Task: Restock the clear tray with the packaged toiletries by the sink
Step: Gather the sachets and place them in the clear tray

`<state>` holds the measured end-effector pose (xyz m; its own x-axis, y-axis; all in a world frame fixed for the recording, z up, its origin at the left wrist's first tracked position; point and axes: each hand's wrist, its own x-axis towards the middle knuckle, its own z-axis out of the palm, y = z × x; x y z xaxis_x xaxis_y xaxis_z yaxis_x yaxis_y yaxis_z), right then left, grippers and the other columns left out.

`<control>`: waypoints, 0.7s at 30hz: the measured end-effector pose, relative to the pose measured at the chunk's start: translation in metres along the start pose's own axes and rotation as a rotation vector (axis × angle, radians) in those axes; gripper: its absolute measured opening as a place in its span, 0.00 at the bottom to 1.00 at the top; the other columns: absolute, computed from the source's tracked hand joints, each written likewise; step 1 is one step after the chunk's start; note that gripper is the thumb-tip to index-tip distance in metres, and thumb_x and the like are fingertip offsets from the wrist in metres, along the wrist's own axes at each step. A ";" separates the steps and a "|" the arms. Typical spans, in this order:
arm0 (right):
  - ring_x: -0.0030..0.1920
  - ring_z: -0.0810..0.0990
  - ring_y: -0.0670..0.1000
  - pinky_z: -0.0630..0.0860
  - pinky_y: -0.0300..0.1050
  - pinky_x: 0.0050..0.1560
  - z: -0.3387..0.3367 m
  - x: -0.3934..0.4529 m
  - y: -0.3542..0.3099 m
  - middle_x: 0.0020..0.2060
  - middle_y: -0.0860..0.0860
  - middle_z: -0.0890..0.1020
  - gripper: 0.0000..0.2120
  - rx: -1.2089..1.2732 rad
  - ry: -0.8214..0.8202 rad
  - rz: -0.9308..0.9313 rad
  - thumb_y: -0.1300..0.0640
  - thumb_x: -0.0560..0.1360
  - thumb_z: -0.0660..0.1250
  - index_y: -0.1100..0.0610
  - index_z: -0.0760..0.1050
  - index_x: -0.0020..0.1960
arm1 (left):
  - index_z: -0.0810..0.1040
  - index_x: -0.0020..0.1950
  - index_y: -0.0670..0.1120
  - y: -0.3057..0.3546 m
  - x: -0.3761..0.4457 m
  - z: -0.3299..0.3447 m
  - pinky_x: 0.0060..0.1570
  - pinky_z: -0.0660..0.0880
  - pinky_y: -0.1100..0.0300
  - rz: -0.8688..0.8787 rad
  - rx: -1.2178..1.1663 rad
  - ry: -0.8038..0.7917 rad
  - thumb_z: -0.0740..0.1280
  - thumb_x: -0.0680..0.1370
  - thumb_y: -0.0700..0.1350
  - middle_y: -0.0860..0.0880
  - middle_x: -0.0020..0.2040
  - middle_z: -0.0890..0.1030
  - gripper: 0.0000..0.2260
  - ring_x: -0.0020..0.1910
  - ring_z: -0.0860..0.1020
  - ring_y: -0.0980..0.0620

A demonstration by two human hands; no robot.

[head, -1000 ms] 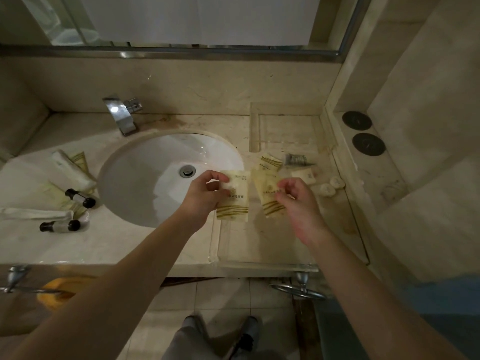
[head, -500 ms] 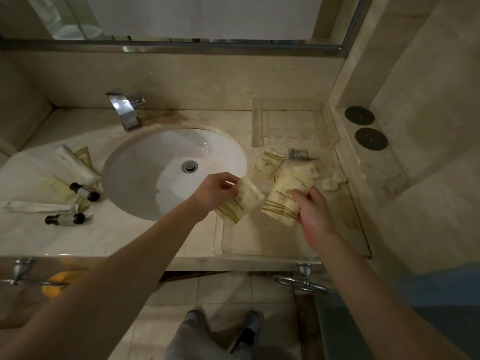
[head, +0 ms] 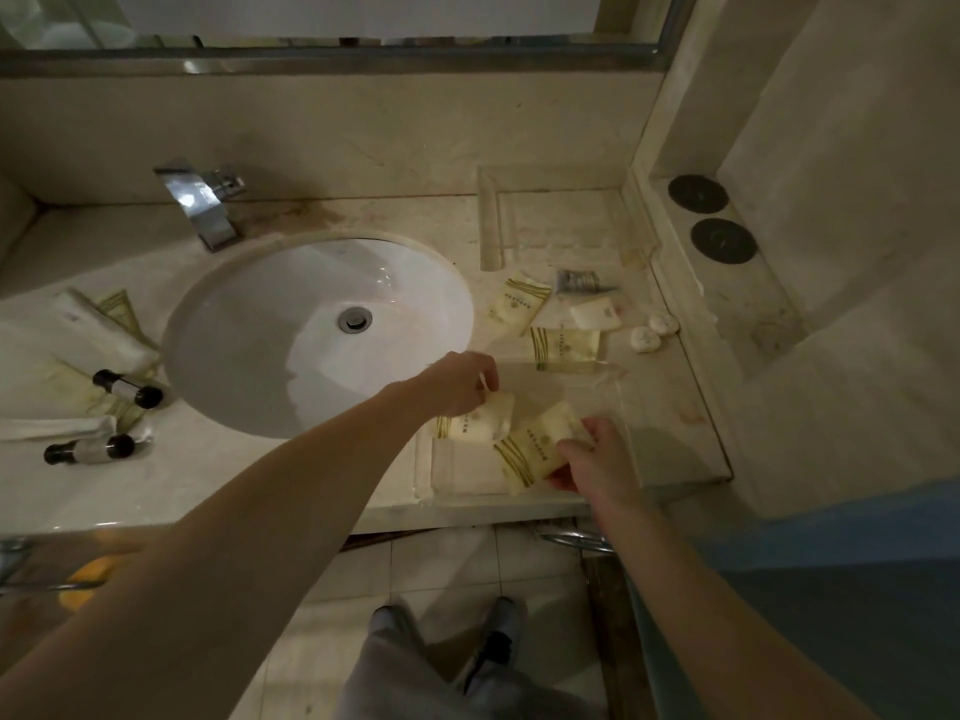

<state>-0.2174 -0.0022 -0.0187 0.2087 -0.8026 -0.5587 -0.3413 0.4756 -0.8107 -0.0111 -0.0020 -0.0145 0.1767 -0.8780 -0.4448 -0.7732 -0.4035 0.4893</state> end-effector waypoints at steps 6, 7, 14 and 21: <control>0.49 0.80 0.54 0.81 0.49 0.46 0.009 0.007 0.012 0.48 0.53 0.79 0.14 -0.216 0.017 -0.004 0.66 0.70 0.68 0.55 0.70 0.52 | 0.74 0.58 0.47 -0.005 -0.008 0.016 0.39 0.71 0.60 0.184 0.317 0.061 0.59 0.77 0.37 0.47 0.55 0.77 0.12 0.44 0.74 0.49; 0.47 0.80 0.52 0.81 0.50 0.47 0.011 0.008 0.011 0.46 0.52 0.79 0.14 -0.281 0.000 -0.015 0.65 0.70 0.69 0.55 0.70 0.51 | 0.73 0.60 0.47 -0.006 -0.009 0.015 0.42 0.73 0.58 0.197 0.340 0.067 0.60 0.77 0.38 0.47 0.57 0.77 0.13 0.48 0.75 0.48; 0.43 0.80 0.53 0.77 0.47 0.44 0.031 0.008 0.010 0.40 0.51 0.79 0.08 -0.528 -0.089 -0.040 0.61 0.68 0.71 0.54 0.73 0.43 | 0.72 0.63 0.47 -0.026 -0.023 0.010 0.53 0.71 0.53 0.195 0.508 0.170 0.63 0.77 0.43 0.45 0.58 0.77 0.14 0.54 0.77 0.44; 0.40 0.79 0.55 0.75 0.46 0.42 0.034 0.013 0.012 0.39 0.56 0.81 0.04 -0.645 -0.152 -0.093 0.59 0.73 0.64 0.59 0.75 0.41 | 0.70 0.61 0.43 -0.024 -0.024 0.013 0.48 0.70 0.54 0.183 0.530 0.298 0.60 0.71 0.30 0.43 0.54 0.78 0.20 0.51 0.76 0.43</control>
<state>-0.1878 0.0053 -0.0417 0.3742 -0.7479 -0.5484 -0.7854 0.0589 -0.6162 -0.0045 0.0325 -0.0250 0.1163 -0.9855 -0.1235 -0.9899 -0.1251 0.0661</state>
